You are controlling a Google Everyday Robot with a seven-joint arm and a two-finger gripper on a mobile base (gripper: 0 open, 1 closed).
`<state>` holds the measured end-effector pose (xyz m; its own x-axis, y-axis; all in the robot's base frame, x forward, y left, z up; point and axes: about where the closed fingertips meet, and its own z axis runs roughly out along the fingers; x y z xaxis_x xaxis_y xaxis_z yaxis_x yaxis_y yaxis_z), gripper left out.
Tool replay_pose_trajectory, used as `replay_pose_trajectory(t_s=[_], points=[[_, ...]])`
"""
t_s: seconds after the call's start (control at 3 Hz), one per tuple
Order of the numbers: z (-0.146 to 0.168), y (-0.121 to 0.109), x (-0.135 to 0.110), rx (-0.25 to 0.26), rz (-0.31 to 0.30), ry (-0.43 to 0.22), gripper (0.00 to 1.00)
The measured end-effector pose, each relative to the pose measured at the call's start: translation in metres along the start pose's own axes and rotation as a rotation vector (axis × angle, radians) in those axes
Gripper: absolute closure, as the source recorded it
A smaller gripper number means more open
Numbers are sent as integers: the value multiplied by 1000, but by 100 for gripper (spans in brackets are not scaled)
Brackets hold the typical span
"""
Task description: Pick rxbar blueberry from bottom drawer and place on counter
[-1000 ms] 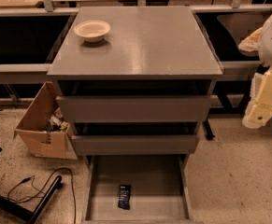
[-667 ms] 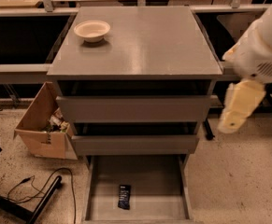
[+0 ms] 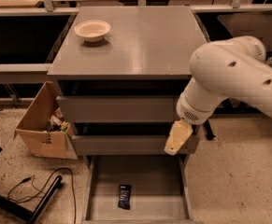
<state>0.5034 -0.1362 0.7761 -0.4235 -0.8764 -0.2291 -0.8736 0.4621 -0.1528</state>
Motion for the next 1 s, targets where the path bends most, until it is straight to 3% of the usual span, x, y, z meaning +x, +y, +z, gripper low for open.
replay_pose_trajectory(t_s=[0.67, 1.0], points=[[126, -17, 16, 88, 170, 43, 0], [135, -20, 15, 106, 258, 32, 0]])
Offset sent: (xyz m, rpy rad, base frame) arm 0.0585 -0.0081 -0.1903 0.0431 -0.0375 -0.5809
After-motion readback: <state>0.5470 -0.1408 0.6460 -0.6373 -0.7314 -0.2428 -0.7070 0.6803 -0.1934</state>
